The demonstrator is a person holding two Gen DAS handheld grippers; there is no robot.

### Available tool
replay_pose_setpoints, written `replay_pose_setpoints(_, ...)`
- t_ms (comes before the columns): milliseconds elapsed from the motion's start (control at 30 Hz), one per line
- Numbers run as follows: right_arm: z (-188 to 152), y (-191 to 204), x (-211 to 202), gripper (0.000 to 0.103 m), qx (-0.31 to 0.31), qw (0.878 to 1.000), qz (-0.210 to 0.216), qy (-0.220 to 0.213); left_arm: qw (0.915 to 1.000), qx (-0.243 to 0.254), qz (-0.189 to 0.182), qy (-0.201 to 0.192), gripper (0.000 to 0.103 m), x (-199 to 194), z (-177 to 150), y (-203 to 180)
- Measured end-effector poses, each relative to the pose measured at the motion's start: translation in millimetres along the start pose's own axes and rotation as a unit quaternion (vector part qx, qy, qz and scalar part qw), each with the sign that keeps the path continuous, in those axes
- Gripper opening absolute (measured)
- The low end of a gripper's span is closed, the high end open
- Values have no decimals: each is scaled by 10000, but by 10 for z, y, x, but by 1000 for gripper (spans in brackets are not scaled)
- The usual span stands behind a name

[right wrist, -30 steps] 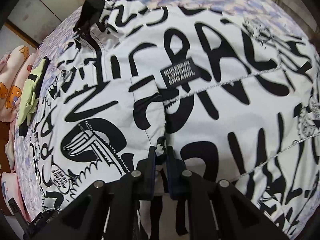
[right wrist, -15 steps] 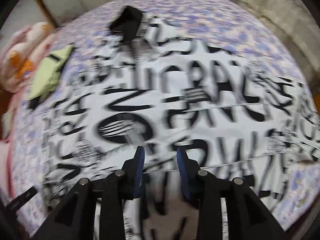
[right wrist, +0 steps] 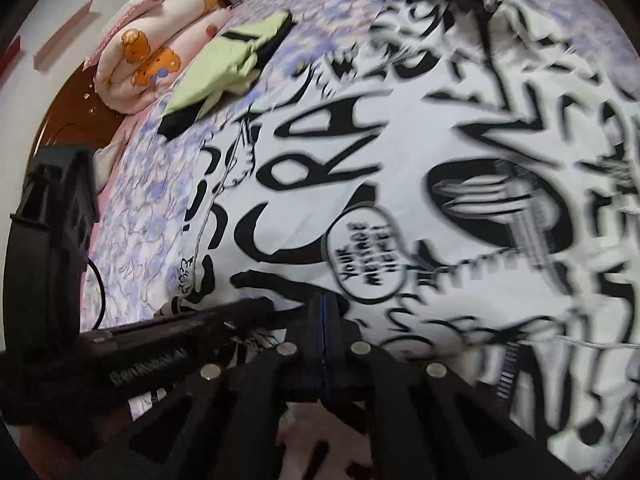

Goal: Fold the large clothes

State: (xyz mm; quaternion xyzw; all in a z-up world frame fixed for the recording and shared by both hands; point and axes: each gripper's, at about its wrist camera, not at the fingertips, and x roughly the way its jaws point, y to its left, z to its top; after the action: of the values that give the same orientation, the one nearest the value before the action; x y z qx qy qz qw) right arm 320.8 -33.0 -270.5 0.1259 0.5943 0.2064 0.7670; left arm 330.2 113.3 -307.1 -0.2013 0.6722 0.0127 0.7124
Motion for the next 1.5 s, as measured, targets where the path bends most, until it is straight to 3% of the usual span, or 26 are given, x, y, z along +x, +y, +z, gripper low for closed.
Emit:
replay_pose_setpoints(100, 18, -133, 256, 0, 389, 9989, 101, 225, 9989, -306, 337, -62, 4, 67, 29, 109)
replay_pose_setpoints(200, 53, -225, 328, 0, 483, 9985, 61, 256, 9964, -738, 391, -177, 1, 46, 30, 243)
replay_pose_setpoints(367, 108, -558, 143, 0, 562, 9976, -393, 116, 9913, -932, 872, -323, 1, -83, -28, 364)
replay_pose_setpoints(467, 101, -781, 25, 0, 761, 9958, -500, 86, 9910, -1103, 688, -307, 1, -132, -73, 439)
replay_pose_setpoints(567, 62, -1032, -188, 0, 754, 9895, -1228, -56, 9906, -1143, 676, -330, 1, -195, -108, 462)
replay_pose_setpoints(700, -2, -1450, -411, 0, 1172, 9819, -1467, -243, 9892, -1255, 710, -265, 1, -228, -104, 531)
replay_pose_setpoints(767, 2, -1503, -451, 0, 1312, 9819, -1350, -219, 9893, -1188, 827, -176, 1, -263, -49, 570)
replay_pose_setpoints(867, 50, -1423, -572, 0, 1298, 9821, -1307, -384, 9927, -912, 769, -160, 3, -318, 89, 310)
replay_pose_setpoints(1000, 138, -1111, -672, 0, 1092, 9899, -452, -783, 9964, -501, 567, -378, 5, -489, 225, 66)
replay_pose_setpoints(1200, 363, -462, -210, 0, 288, 9976, 337, -529, 9966, -92, 677, -459, 5, -309, 664, -22)
replay_pose_setpoints(1300, 485, -204, 146, 0, 122, 9985, 403, -358, 9963, -61, 686, -510, 5, -115, 864, 47)
replay_pose_setpoints(1367, 548, -114, 344, 0, 43, 9992, 186, -347, 9960, -130, 638, -614, 5, -31, 1002, 110)
replay_pose_setpoints(1500, 710, -223, 499, 0, 236, 9984, 110, -505, 9945, -302, 457, -890, 5, -20, 1230, 230)
